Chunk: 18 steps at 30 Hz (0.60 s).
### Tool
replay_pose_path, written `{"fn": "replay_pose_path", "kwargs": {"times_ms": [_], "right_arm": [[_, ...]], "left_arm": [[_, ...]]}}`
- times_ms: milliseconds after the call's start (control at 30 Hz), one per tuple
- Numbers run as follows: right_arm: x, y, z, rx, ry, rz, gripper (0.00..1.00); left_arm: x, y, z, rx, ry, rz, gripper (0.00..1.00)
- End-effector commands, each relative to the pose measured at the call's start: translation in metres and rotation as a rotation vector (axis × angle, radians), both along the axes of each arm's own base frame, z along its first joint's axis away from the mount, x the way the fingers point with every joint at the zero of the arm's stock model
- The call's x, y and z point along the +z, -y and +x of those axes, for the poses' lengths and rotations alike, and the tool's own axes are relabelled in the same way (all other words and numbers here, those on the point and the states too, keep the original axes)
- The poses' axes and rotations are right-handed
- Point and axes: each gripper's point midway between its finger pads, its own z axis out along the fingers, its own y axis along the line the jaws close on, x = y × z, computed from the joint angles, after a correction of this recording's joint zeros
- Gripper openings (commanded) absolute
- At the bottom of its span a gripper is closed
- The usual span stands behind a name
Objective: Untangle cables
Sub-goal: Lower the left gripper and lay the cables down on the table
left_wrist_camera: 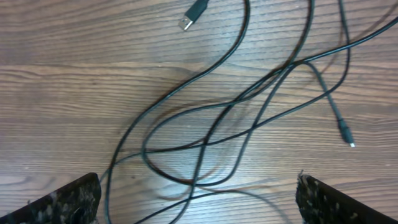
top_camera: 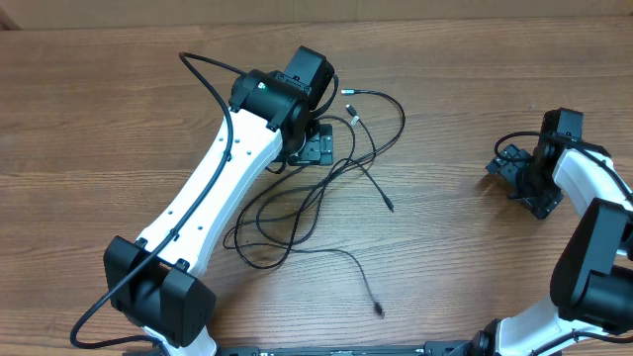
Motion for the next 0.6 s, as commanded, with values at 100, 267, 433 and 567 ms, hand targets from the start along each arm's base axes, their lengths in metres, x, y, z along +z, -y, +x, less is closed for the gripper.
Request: {"fn": "replay_pose_path", "kwargs": {"times_ms": [100,267,433,567], "right_arm": [[-0.001,0.0,0.0,-0.008,0.002,0.001,1.0],[-0.001,0.0,0.0,-0.008,0.002,0.001,1.0],[-0.001,0.0,0.0,-0.008,0.002,0.001,1.0],[-0.001,0.0,0.0,-0.008,0.002,0.001,1.0]], "left_arm": [[0.0,0.002,-0.006,0.079,-0.016,-0.045,1.0],[-0.026,0.005,-0.018,0.068,-0.08,-0.049,1.0],[-0.057,0.008,-0.03,0.056,-0.129,-0.047,1.0],[-0.082,0.01,-0.025,0.055,-0.104,-0.063,0.92]]}}
